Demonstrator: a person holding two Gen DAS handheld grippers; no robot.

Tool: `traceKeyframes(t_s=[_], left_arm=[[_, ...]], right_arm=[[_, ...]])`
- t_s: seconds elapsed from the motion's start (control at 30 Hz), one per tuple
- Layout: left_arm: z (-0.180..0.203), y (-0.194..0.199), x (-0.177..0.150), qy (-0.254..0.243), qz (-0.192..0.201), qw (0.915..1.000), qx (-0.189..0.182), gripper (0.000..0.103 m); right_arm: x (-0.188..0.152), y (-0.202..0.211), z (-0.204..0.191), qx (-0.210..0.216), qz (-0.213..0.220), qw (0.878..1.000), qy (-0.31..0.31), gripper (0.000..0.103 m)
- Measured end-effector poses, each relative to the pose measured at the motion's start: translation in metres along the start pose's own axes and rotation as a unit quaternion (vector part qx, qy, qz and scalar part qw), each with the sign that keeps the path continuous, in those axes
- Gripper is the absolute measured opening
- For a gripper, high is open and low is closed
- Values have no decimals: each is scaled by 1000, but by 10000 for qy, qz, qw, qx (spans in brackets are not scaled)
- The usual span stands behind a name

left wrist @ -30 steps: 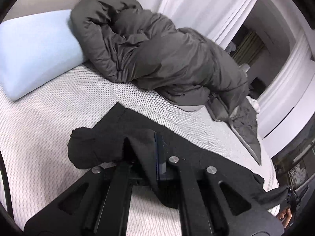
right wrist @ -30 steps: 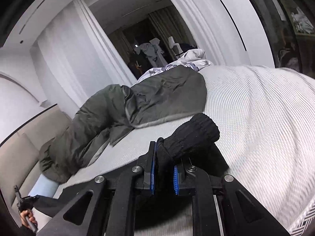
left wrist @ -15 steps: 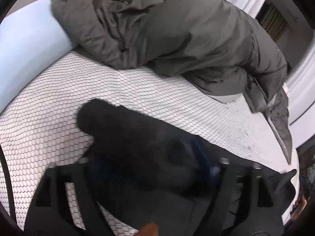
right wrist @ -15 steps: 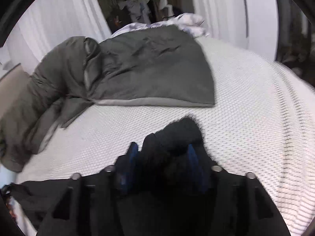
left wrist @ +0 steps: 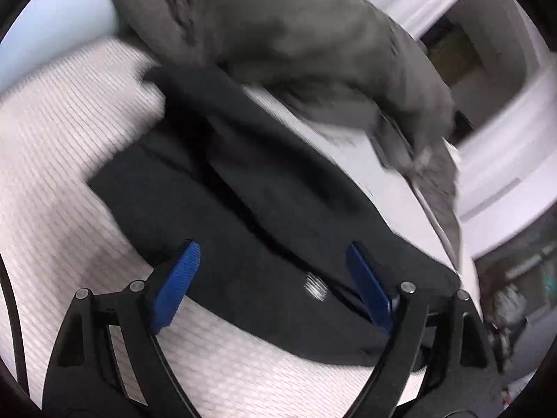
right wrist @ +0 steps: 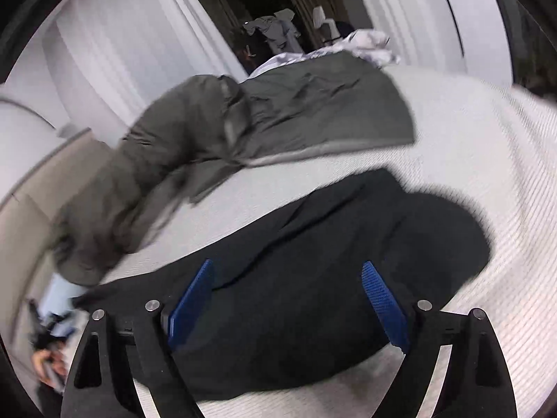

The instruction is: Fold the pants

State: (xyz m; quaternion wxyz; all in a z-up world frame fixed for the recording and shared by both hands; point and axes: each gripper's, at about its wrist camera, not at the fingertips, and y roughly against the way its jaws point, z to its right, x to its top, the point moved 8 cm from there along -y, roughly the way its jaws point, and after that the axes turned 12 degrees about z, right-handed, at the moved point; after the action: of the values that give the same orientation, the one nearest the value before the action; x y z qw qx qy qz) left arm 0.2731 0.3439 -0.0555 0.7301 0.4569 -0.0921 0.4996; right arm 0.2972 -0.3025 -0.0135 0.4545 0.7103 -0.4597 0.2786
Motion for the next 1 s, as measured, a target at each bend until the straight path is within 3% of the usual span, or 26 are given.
traceKeyframes(t_s=[0.07,0.13,0.2,0.33,0.47,0.53,0.6,0.7,0.8,1.0], left_arm=[[13,-16,-26,36,-340,9993,-131,70],[18,-35,-48,114,-648,9978,-79,51],[22,-47,-64,274,-780,9964,-180,44],[38,-69,-73,-37,-686,9975,-142,44],[43,-90,-59,131,-433,9990,4,44],[44,-96,-50,94,-182,9996,217,23],[46,-102,-46,-115,-89,9990,424,16],[46,-95,-47,-453,-50,9967,675,7],[34,-78,-50,-277,-12,9978,598,1],[52,-29,-42,-392,247,9988,181,0]], right_arm=[[-17,-2,-16,175,-110,9998,-55,88],[-30,-7,-28,224,-191,9995,66,88],[-40,-12,-35,228,-309,9990,217,88],[-49,-14,-38,295,-414,9986,171,88],[-47,-25,-35,343,-441,9984,35,88],[-46,-25,-34,335,-469,9983,30,88],[-47,-26,-35,327,-479,9983,73,88],[-49,-24,-38,320,-515,9979,215,88],[-50,-21,-39,342,-516,9978,249,88],[-49,-16,-42,421,-497,9976,218,88]])
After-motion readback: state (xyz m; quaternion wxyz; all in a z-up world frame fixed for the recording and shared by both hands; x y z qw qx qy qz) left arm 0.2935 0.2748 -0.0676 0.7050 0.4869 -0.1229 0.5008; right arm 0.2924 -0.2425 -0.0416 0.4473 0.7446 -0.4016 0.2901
